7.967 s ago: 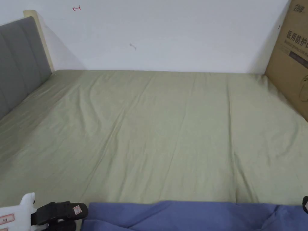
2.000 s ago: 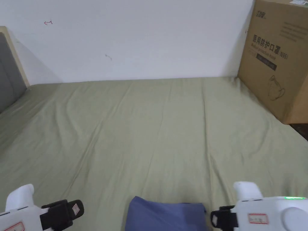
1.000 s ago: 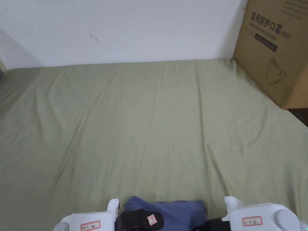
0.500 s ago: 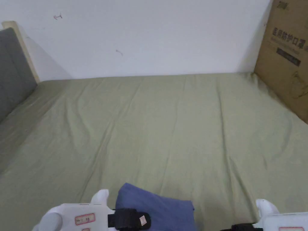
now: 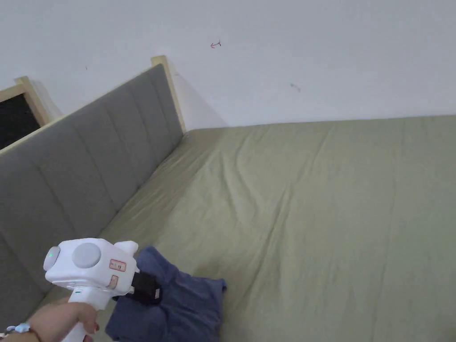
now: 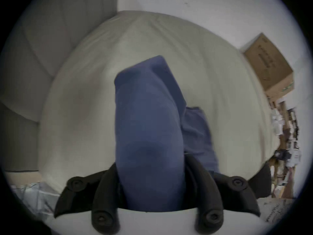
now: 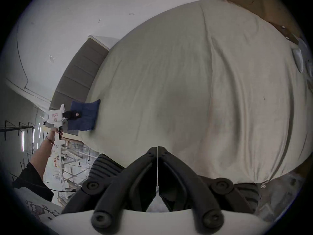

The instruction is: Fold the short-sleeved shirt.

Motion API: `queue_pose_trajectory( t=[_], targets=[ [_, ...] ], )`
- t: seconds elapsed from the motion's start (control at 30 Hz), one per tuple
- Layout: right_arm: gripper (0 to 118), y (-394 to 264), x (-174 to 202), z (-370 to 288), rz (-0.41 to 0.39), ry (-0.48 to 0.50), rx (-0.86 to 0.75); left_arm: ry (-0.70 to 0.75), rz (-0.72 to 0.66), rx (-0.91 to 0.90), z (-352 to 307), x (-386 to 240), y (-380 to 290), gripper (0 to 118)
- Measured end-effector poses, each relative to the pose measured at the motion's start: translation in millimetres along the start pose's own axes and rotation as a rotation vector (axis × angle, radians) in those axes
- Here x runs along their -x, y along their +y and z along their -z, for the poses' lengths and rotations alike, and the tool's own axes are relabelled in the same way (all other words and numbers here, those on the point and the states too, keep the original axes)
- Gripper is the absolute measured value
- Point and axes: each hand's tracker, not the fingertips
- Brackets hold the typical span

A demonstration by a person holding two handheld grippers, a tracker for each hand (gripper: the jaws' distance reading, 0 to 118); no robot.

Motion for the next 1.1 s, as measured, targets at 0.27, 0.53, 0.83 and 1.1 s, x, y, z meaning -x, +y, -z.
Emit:
queue_pose_trajectory(
  t=[0.27, 0.53, 0.83, 1.1],
  targets=[
    [0, 7.2, 4.5, -7.8, 0.001, -0.015, -0.033, 0.383, 0.050, -0.056, -22.1, 29.6, -11.0, 113],
    [0, 10.1, 14.9, -19.6, -0.071, -0.058, -0.105, 0.099, 0.224, -0.192, -44.2, -82.3, -23.1, 27],
    [0, 32.6, 52.0, -73.8, -0.178, -0.113, -0.400, -0.313, 0.159, -0.532, -95.6, -328.2, -59.7, 1],
    [0, 29.6, 123.2, -149.6, -0.397, -0.243, -1.072, -0.195, 0.153, -1.117, -174.3, -401.9, -110.2, 1]
  ],
)
